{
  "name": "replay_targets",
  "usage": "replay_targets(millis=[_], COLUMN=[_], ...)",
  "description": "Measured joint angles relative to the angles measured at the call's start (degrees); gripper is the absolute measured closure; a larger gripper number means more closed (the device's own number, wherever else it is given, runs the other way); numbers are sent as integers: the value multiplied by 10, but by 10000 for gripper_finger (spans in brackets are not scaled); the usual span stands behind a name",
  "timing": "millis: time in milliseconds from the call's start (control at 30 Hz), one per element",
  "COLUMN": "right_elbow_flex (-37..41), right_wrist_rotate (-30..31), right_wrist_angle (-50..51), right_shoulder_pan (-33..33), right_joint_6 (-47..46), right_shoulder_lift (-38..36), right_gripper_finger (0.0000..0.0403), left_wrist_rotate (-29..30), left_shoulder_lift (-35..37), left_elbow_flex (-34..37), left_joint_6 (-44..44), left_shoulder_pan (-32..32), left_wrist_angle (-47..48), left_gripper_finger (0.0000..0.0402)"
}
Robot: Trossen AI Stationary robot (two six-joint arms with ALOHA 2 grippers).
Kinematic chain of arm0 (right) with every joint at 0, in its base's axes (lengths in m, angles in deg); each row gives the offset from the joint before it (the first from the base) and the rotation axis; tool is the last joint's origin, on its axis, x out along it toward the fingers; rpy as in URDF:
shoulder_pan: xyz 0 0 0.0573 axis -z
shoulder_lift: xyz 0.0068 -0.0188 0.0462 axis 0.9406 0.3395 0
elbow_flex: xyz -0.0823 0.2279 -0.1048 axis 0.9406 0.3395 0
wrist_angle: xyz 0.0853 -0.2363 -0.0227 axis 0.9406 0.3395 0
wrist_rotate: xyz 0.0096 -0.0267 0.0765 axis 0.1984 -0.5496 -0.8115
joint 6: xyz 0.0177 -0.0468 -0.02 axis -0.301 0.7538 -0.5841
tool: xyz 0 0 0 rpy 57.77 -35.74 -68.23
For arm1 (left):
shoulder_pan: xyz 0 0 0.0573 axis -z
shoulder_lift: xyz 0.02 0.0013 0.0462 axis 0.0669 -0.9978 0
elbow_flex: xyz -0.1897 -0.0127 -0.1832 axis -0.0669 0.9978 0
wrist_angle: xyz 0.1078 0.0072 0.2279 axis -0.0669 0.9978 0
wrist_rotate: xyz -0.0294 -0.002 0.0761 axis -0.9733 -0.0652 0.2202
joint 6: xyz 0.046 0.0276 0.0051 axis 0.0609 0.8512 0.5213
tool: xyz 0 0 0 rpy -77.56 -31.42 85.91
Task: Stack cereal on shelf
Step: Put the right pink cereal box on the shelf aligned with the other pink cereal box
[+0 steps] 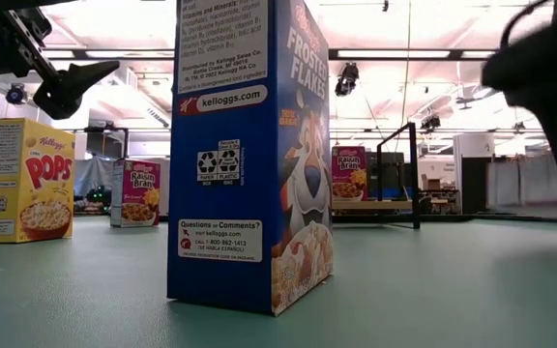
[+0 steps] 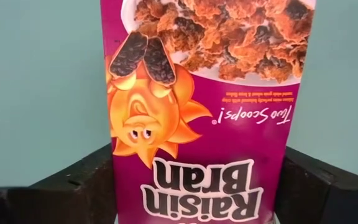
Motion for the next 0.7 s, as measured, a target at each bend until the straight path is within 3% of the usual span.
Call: replay_targets(millis=[200, 433, 567, 700], right_elbow_flex=[-33, -49, -51, -51], right_wrist_rotate=[-3, -35, -101, -217], right_wrist_angle=[5, 19, 9, -7], right_shoulder_pan=[0, 31, 66, 113], right_joint_6=[-3, -21, 1, 27], right_shoulder_lift=[-4, -14, -21, -25], right_gripper_finger=[74, 76, 76, 76], left_wrist_rotate=[0, 0, 0, 0], left_shoulder_lift=[0, 0, 0, 0], left_elbow_flex=[0, 0, 0, 0], left_joint_6=[0, 0, 0, 0], left_shoulder_pan=[0, 0, 0, 0], left_wrist_angle=[0, 0, 0, 0], left_gripper_finger=[3, 3, 3, 3])
